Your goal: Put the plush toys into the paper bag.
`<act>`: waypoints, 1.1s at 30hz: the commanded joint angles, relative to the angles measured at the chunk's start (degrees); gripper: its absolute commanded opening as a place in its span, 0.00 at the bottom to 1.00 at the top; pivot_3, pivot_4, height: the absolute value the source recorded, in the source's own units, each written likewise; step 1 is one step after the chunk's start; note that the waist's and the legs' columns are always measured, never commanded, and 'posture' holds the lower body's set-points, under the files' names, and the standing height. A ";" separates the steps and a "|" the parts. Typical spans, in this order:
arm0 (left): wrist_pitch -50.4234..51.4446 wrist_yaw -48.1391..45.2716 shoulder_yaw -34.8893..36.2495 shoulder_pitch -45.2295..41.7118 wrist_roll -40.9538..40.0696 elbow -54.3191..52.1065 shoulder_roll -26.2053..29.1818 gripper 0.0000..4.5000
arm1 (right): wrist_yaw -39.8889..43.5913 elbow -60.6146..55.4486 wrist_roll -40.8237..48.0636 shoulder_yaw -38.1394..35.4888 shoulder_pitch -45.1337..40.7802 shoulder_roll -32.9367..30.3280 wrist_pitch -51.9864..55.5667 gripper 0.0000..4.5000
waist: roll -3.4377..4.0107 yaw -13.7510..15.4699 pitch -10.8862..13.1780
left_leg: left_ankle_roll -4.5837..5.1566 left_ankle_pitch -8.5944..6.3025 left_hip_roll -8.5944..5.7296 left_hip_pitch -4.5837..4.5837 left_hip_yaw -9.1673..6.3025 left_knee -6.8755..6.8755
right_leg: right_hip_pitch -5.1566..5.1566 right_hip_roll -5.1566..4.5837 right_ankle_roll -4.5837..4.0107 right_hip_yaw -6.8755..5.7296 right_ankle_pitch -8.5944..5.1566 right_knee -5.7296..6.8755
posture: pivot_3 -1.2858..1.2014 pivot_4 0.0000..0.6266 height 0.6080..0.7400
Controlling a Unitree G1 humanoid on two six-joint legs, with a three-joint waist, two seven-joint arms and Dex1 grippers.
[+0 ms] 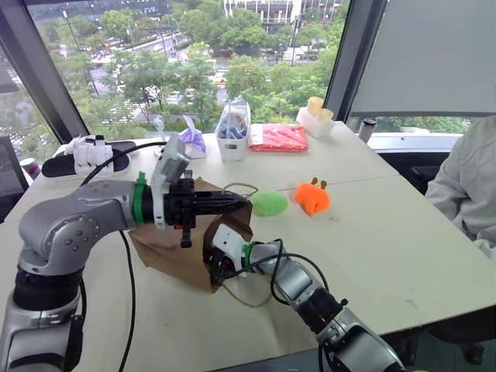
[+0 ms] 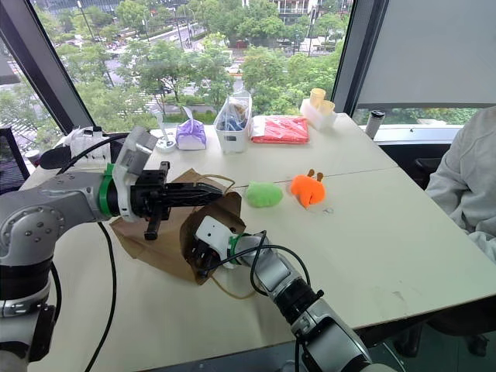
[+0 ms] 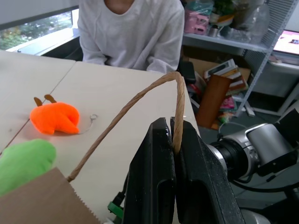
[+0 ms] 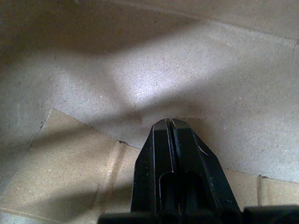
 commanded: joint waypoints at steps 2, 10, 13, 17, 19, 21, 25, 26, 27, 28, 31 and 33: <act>-1.76 -0.38 1.53 -0.39 0.53 -0.16 1.74 0.02 | -1.07 -2.99 0.37 -1.32 0.71 0.36 -0.06 0.00 | 0.00 0.01 0.00 | 0.00 0.00 0.00 0.00 0.01 0.00 | 0.01 0.00 0.00 0.00 0.00 -0.01 | 0.52 0.24 1.00; -7.10 -5.20 0.03 1.86 6.84 4.75 5.61 0.02 | -1.95 -28.36 11.82 -11.64 11.65 -0.81 3.25 0.00 | 0.01 0.17 0.00 | 0.00 0.00 0.00 -0.05 -0.01 -0.03 | -0.03 0.00 0.00 0.01 0.00 -0.03 | 0.52 0.24 1.00; -8.28 -7.03 -0.63 2.04 8.49 6.58 6.32 0.02 | -1.52 -38.31 16.83 -13.66 15.79 -2.04 7.95 0.00 | 0.00 0.25 0.00 | 0.00 0.00 -0.01 -0.03 -0.01 -0.02 | 0.00 0.00 0.00 0.01 0.00 -0.03 | 0.52 0.24 1.00; -9.81 -8.69 -1.43 1.90 10.67 8.50 6.38 0.02 | -0.39 -49.80 26.22 -16.70 20.38 -5.00 17.68 0.00 | 0.01 0.35 0.00 | 0.02 -0.01 0.00 -0.01 0.00 -0.01 | 0.03 0.00 0.00 0.01 0.00 -0.03 | 0.52 0.24 1.00; -10.18 -9.19 -1.62 1.57 11.33 9.37 6.09 0.02 | -1.40 -53.22 32.22 -21.71 21.43 -6.51 23.04 0.00 | 0.00 0.40 0.00 | 0.03 -0.01 0.00 -0.02 0.00 0.00 | 0.03 0.00 0.00 0.01 0.00 -0.03 | 0.52 0.24 1.00; -10.35 -9.39 -1.93 1.23 11.65 9.79 5.58 0.02 | -6.89 -49.59 35.09 -30.98 18.29 -6.56 24.54 0.00 | 0.00 0.54 0.00 | 0.07 -0.03 0.00 -0.01 0.01 0.01 | 0.04 0.00 0.00 0.01 0.00 -0.04 | 0.52 0.24 1.00; -10.54 -9.61 -2.41 0.87 12.05 10.15 4.94 0.00 | -11.65 -33.73 22.02 -30.58 9.95 -15.60 16.22 0.29 | 0.01 0.70 0.01 | 0.30 -0.16 -0.03 0.02 0.10 0.08 | 0.11 0.00 -0.02 0.05 0.01 -0.07 | 0.52 0.24 1.00; -10.54 -9.63 -2.52 0.70 12.12 10.26 4.83 0.00 | -12.05 -29.65 19.48 -28.95 8.03 -17.04 13.87 0.40 | 0.00 0.82 0.00 | 0.31 -0.16 -0.04 0.04 0.13 0.06 | 0.11 0.00 -0.03 0.05 0.01 -0.06 | 0.52 0.24 1.00; -10.52 -9.66 -2.58 0.59 12.18 10.32 4.75 0.00 | -12.29 -26.79 18.00 -27.96 6.72 -17.79 12.09 0.53 | -0.01 0.86 0.00 | 0.30 -0.16 -0.05 0.05 0.12 0.02 | 0.09 0.05 -0.03 0.05 0.01 -0.06 | 0.52 0.24 1.00; -10.57 -9.76 -2.65 0.50 12.30 10.45 4.67 0.00 | -12.76 -23.70 16.36 -27.04 5.36 -18.20 10.60 0.62 | -0.01 0.81 0.00 | 0.29 -0.15 -0.03 0.05 0.12 0.00 | 0.07 0.10 -0.04 0.04 0.00 -0.03 | 0.52 0.24 1.00; -10.48 -9.71 -2.69 -0.09 12.63 10.76 4.49 0.00 | -13.76 -10.23 6.50 -19.74 -0.07 -20.38 2.79 0.99 | 0.00 -0.09 0.00 | -0.03 0.03 0.03 -0.05 0.16 -0.10 | -0.14 0.11 -0.06 0.09 0.01 0.01 | 0.52 0.24 1.00; -10.43 -9.48 -2.56 -0.48 13.00 10.92 4.47 0.00 | -11.23 -2.79 2.81 -15.12 -3.24 -20.52 -3.87 1.00 | -0.01 -0.21 0.00 | -0.03 0.03 0.01 -0.06 0.29 -0.10 | -0.21 0.10 -0.06 0.25 0.02 -0.01 | 0.52 0.24 1.00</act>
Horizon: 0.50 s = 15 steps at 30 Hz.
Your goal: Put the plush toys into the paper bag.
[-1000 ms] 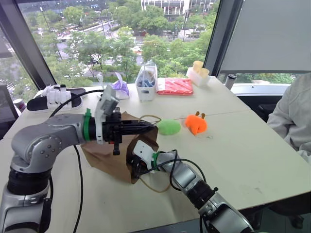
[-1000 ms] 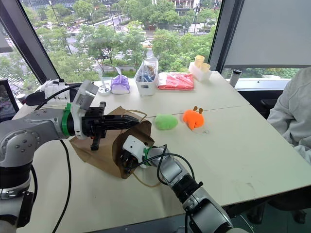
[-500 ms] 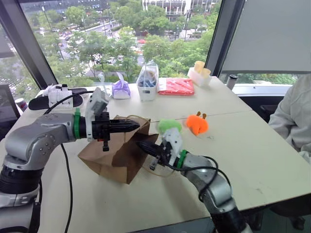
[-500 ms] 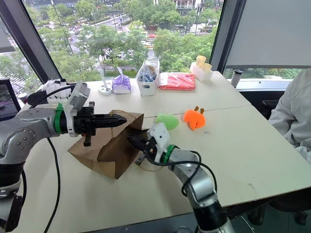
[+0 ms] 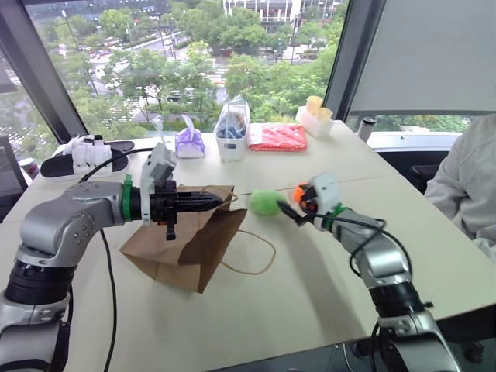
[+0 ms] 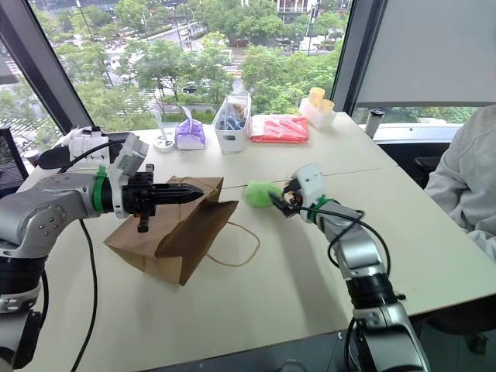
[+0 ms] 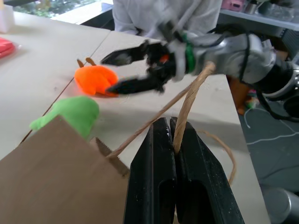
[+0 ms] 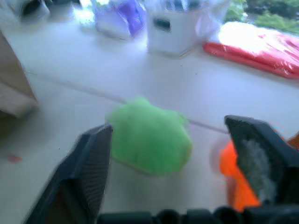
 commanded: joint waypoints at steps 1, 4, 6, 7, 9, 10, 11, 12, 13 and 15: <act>-0.71 0.17 1.13 -1.52 0.53 -0.46 0.49 0.00 | 3.02 10.32 -7.34 6.97 -5.33 -0.59 -12.50 1.00 | 0.00 0.00 0.00 | 0.01 0.00 0.01 0.02 0.05 0.00 | 0.00 -0.01 0.00 0.08 0.00 -0.01 | 0.52 0.24 1.00; -0.52 0.49 1.53 -1.35 0.55 -0.67 0.64 0.00 | 3.92 18.35 -10.55 9.91 -8.92 0.45 -18.63 1.00 | 0.00 0.10 0.00 | 0.02 -0.01 0.01 0.00 0.06 0.02 | 0.00 -0.01 0.01 0.16 0.01 -0.03 | 0.52 0.24 1.00; -0.32 0.83 1.85 -1.08 0.46 -0.95 0.69 0.00 | 3.38 24.65 -13.47 12.06 -11.75 1.21 -22.81 1.00 | 0.00 0.11 0.00 | 0.02 -0.01 0.01 0.00 0.06 0.04 | 0.00 -0.01 0.02 0.20 0.01 -0.03 | 0.52 0.24 1.00; -0.30 1.03 2.02 -0.79 0.44 -1.12 0.70 0.00 | 1.87 29.50 -15.54 13.42 -13.96 2.01 -25.10 1.00 | -0.01 0.13 0.00 | 0.02 -0.01 0.00 0.02 0.06 0.06 | 0.01 -0.01 0.02 0.21 0.01 -0.02 | 0.52 0.24 1.00; -0.48 1.32 2.07 -0.39 0.54 -1.28 0.59 0.00 | -0.79 37.74 -17.81 14.42 -17.49 3.74 -28.17 1.00 | -0.01 0.11 -0.01 | 0.02 -0.01 0.00 0.02 0.06 0.08 | 0.03 0.00 0.02 0.22 0.01 -0.02 | 0.52 0.24 1.00; -0.58 1.47 2.05 -0.23 0.56 -1.40 0.53 0.00 | -1.82 41.01 -18.41 14.42 -18.78 4.48 -29.24 1.00 | -0.01 0.10 -0.01 | 0.02 -0.01 0.00 0.04 0.06 0.08 | 0.04 0.01 0.01 0.25 0.01 -0.01 | 0.52 0.24 1.00; -0.66 1.61 2.04 -0.09 0.57 -1.53 0.49 0.00 | -2.59 43.46 -19.66 15.11 -19.72 4.79 -30.65 0.94 | -0.01 0.08 -0.01 | 0.01 -0.01 0.00 0.04 0.06 0.07 | 0.03 0.01 0.01 0.26 0.01 -0.01 | 0.52 0.24 1.00; -0.71 1.80 2.06 -0.02 0.57 -1.65 0.44 0.00 | -3.35 45.34 -20.28 15.21 -20.38 5.09 -31.94 0.88 | -0.01 0.09 -0.01 | 0.01 -0.01 0.00 0.05 0.05 0.06 | 0.03 0.02 0.01 0.26 0.01 0.00 | 0.52 0.24 1.00; -0.72 1.94 2.06 -0.01 0.56 -1.72 0.41 0.00 | -3.83 46.68 -20.73 15.21 -20.84 5.27 -33.09 0.81 | -0.01 0.09 -0.01 | 0.01 -0.01 0.01 0.05 0.03 0.05 | 0.03 0.02 0.01 0.27 0.01 0.00 | 0.52 0.24 1.00; -0.90 2.35 2.27 0.19 0.63 -1.80 0.32 0.00 | -4.88 48.74 -21.08 14.67 -21.74 5.75 -34.50 0.59 | -0.01 0.06 -0.01 | 0.01 -0.01 0.00 0.04 0.02 0.05 | 0.03 0.02 0.01 0.30 0.01 0.00 | 0.52 0.24 1.00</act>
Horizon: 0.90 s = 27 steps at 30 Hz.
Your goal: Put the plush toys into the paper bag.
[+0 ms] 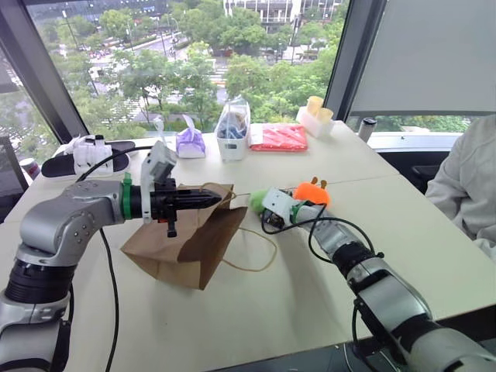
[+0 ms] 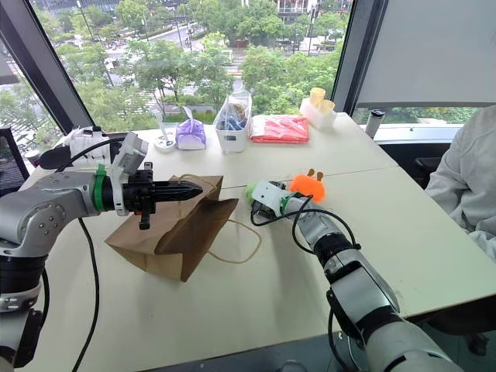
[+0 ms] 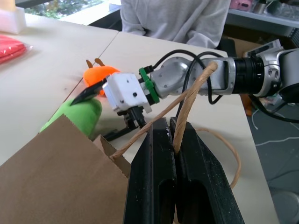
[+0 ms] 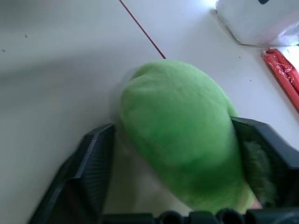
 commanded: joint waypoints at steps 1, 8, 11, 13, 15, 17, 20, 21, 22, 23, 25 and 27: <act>-1.00 0.77 1.88 -0.13 0.11 -1.61 0.09 0.00 | -1.64 3.32 -1.09 -0.64 -2.01 0.66 -3.04 0.47 | 0.00 -0.04 0.00 | 0.00 0.00 -0.01 0.00 0.00 0.00 | 0.00 0.00 0.00 0.02 0.00 -0.01 | 0.52 0.24 1.00; -1.62 1.03 1.66 0.48 0.25 -1.42 -0.34 0.00 | -5.11 3.26 -0.88 -3.37 -2.87 -0.95 -5.16 0.01 | 0.01 -0.06 0.00 | 0.00 0.00 0.00 0.01 0.01 0.02 | 0.00 0.06 0.00 0.07 0.00 0.01 | 0.52 0.24 1.00; -2.07 1.14 1.66 0.43 0.61 -1.10 -0.77 0.00 | -7.04 -1.45 -1.70 -4.11 -1.78 -3.77 -7.63 0.01 | 0.01 0.10 0.00 | 0.00 0.00 -0.02 -0.03 -0.02 0.04 | 0.00 0.06 0.00 0.12 0.00 0.01 | 0.52 0.24 1.00; -2.10 0.98 1.72 -0.17 0.65 -0.63 -1.10 0.00 | -4.82 -15.16 -0.99 -5.91 3.45 -8.34 -8.00 0.01 | 0.01 0.27 0.01 | 0.00 0.00 -0.05 -0.05 -0.04 0.03 | 0.00 0.06 0.00 0.16 0.00 0.00 | 0.52 0.24 1.00; -2.39 0.08 1.47 -0.59 0.79 -0.16 -0.98 0.00 | 0.06 -32.84 1.11 -7.50 11.61 -12.50 -6.93 0.01 | 0.00 0.44 0.00 | 0.00 0.00 -0.07 -0.10 -0.18 0.02 | -0.02 0.07 0.01 0.17 0.00 0.00 | 0.52 0.24 1.00; -2.86 -0.72 1.02 -1.06 1.05 0.41 -0.94 0.00 | 4.26 -46.15 3.14 -8.61 18.40 -15.24 -4.53 0.01 | -0.02 0.26 -0.01 | 0.00 -0.02 -0.07 -0.11 -0.25 -0.05 | -0.02 0.13 0.02 0.17 0.00 -0.01 | 0.52 0.24 1.00; -3.11 -1.42 0.34 -2.38 1.39 1.47 -1.37 0.00 | 8.19 -60.03 4.52 -10.73 24.69 -18.41 -0.89 0.01 | -0.01 -0.07 -0.01 | -0.01 -0.04 -0.05 -0.07 -0.18 -0.04 | -0.02 0.22 0.02 0.25 0.00 0.00 | 0.52 0.24 1.00; -3.18 -1.55 0.15 -2.78 1.59 1.84 -1.52 0.00 | 9.19 -63.36 4.85 -11.13 25.79 -18.97 -0.15 0.01 | -0.01 -0.05 0.00 | 0.00 -0.04 -0.05 -0.03 -0.17 -0.02 | -0.03 0.23 0.02 0.30 0.00 -0.02 | 0.52 0.24 1.00; -3.31 -1.82 0.00 -3.05 1.79 2.14 -1.56 0.00 | 10.11 -66.04 5.09 -11.20 26.48 -19.20 0.72 0.01 | -0.01 -0.03 0.00 | 0.00 -0.04 -0.05 -0.02 -0.13 0.03 | -0.03 0.23 0.02 0.34 0.00 -0.05 | 0.52 0.24 1.00; -3.39 -2.06 -0.16 -3.38 1.94 2.48 -1.64 0.00 | 10.95 -68.52 5.29 -11.06 27.02 -19.29 1.29 0.01 | -0.01 0.03 0.00 | 0.00 -0.04 -0.05 0.04 -0.10 0.08 | 0.00 0.25 0.02 0.37 0.00 -0.04 | 0.52 0.24 1.00; -3.61 -2.63 -0.53 -3.95 2.27 3.10 -1.79 0.00 | 12.50 -72.21 5.02 -10.17 27.73 -19.13 2.06 0.01 | -0.04 0.22 -0.02 | 0.07 -0.07 -0.02 0.13 -0.09 0.12 | 0.10 0.29 0.01 0.41 0.01 -0.01 | 0.52 0.24 1.00; -3.81 -3.07 -0.83 -4.39 2.62 3.51 -2.02 0.00 | 14.04 -73.97 3.74 -8.67 27.99 -19.40 1.45 0.01 | -0.04 0.34 -0.02 | 0.17 -0.12 0.00 0.22 -0.14 0.13 | 0.23 0.32 0.00 0.40 0.01 -0.01 | 0.52 0.24 1.00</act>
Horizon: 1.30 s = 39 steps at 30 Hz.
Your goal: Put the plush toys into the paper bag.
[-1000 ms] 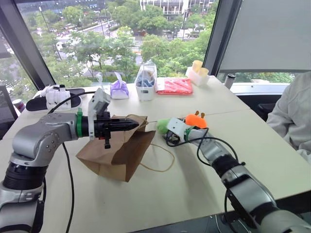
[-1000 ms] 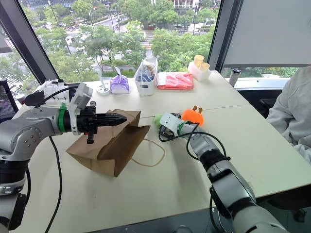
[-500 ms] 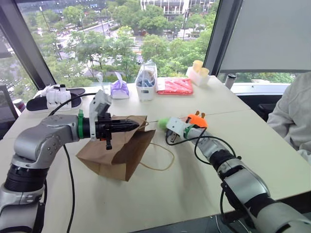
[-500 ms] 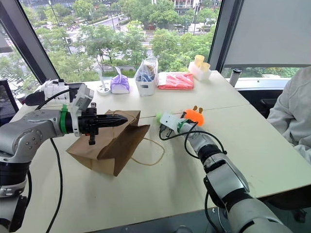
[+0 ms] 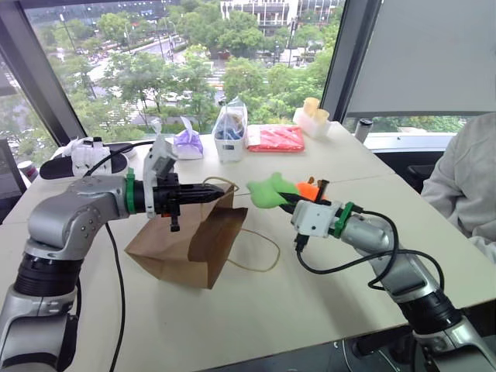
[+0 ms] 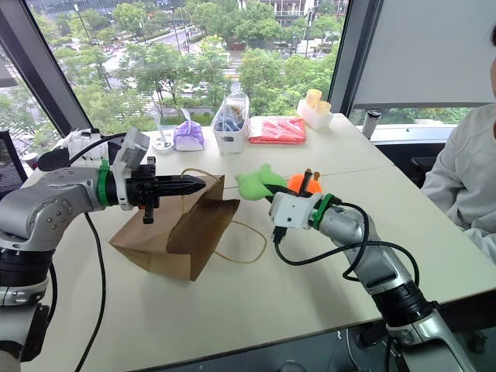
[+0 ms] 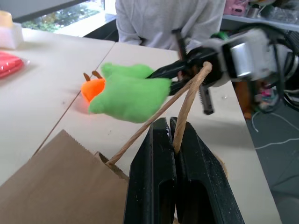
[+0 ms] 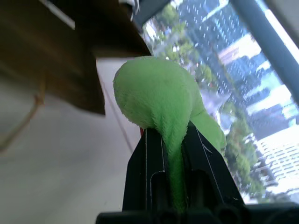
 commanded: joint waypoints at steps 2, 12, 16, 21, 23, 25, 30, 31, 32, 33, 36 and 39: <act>-1.20 -1.06 -0.20 -2.24 0.83 0.49 -0.54 0.00 | 2.64 -4.23 -2.78 2.47 -0.07 -0.59 -1.78 0.01 | -0.05 0.26 -0.03 | -0.06 0.03 0.00 -0.02 0.00 0.03 | 0.01 0.00 0.00 0.00 0.00 -0.01 | 0.52 0.24 1.00; -0.52 -1.06 -0.44 -3.17 1.07 0.08 -1.68 0.00 | 3.94 0.29 -7.95 9.16 -2.48 2.81 -7.19 0.01 | -0.07 1.13 -0.03 | -0.18 0.09 -0.02 -0.18 0.01 -0.02 | -0.21 -0.03 0.00 0.02 0.00 -0.02 | 0.52 0.24 1.00; -0.26 -0.80 -0.46 -3.27 0.94 -0.24 -2.00 0.00 | 5.50 1.92 -9.01 11.28 -3.30 3.42 -9.02 0.01 | -0.07 1.35 -0.04 | -0.19 0.10 -0.02 -0.18 0.01 0.02 | -0.19 -0.03 0.00 0.02 0.00 -0.01 | 0.52 0.24 1.00; 0.16 -0.49 -0.44 -3.59 0.46 -0.16 -2.61 0.00 | 5.28 5.37 -10.30 13.10 -6.13 5.60 -11.52 0.01 | -0.08 1.42 -0.04 | -0.19 0.10 -0.02 -0.18 0.00 0.02 | -0.18 -0.03 -0.01 0.02 0.00 -0.02 | 0.52 0.24 1.00; 0.59 -0.32 -0.62 -3.46 -0.04 -0.88 -3.24 0.00 | 5.18 8.77 -11.83 14.56 -8.70 7.30 -12.62 0.01 | -0.08 1.25 -0.04 | -0.19 0.10 -0.02 -0.17 0.00 0.02 | -0.19 -0.03 -0.01 0.02 0.00 0.00 | 0.52 0.24 1.00; 0.97 -0.23 -0.66 -3.47 -0.25 -1.26 -3.70 0.00 | 5.19 11.16 -12.88 15.36 -10.25 8.22 -13.54 0.01 | -0.08 1.18 -0.04 | -0.21 0.11 -0.02 -0.16 0.01 0.01 | -0.20 -0.01 -0.01 0.02 0.00 0.00 | 0.52 0.24 1.00; 2.01 0.42 -0.74 -3.06 -0.87 -2.76 -4.67 0.00 | 6.26 19.08 -14.11 17.71 -15.22 11.12 -15.90 0.01 | -0.08 1.19 -0.04 | -0.22 0.11 -0.01 -0.18 -0.01 -0.01 | -0.22 -0.01 -0.01 0.02 0.01 0.00 | 0.52 0.24 1.00; 2.11 0.54 -0.71 -2.92 -0.93 -2.90 -4.70 0.00 | 7.00 20.20 -14.31 18.17 -15.96 11.27 -16.17 0.01 | -0.08 1.18 -0.04 | -0.22 0.11 -0.01 -0.17 -0.01 -0.01 | -0.22 -0.01 -0.01 0.02 0.01 0.00 | 0.52 0.24 1.00; 2.17 0.71 -0.59 -2.70 -0.96 -3.07 -4.65 0.00 | 8.38 20.89 -12.72 18.07 -16.29 11.73 -15.57 0.01 | -0.08 1.17 -0.04 | -0.22 0.11 -0.01 -0.18 -0.01 -0.01 | -0.22 -0.01 -0.01 0.02 0.01 0.00 | 0.52 0.24 1.00; 2.40 0.88 -0.35 -2.53 -1.10 -3.23 -4.55 0.00 | 8.65 21.47 -11.92 17.75 -16.72 12.30 -14.98 0.01 | -0.08 1.19 -0.04 | -0.22 0.12 -0.01 -0.18 -0.02 -0.01 | -0.23 -0.01 -0.01 0.02 0.01 0.00 | 0.52 0.24 1.00; 2.80 1.36 0.12 -2.27 -1.30 -3.52 -4.45 0.00 | 7.75 23.01 -10.62 16.77 -17.57 14.16 -14.95 0.01 | -0.08 1.16 -0.05 | -0.22 0.11 -0.01 -0.19 -0.04 -0.01 | -0.23 -0.02 -0.01 0.02 0.01 0.00 | 0.52 0.24 1.00; 2.95 1.76 0.42 -2.08 -1.41 -3.65 -4.39 0.00 | 6.98 25.10 -10.54 16.62 -17.64 15.10 -15.53 0.25 | -0.08 1.15 -0.05 | -0.22 0.11 -0.01 -0.18 -0.05 -0.02 | -0.24 -0.01 -0.02 0.02 0.01 0.01 | 0.52 0.24 1.00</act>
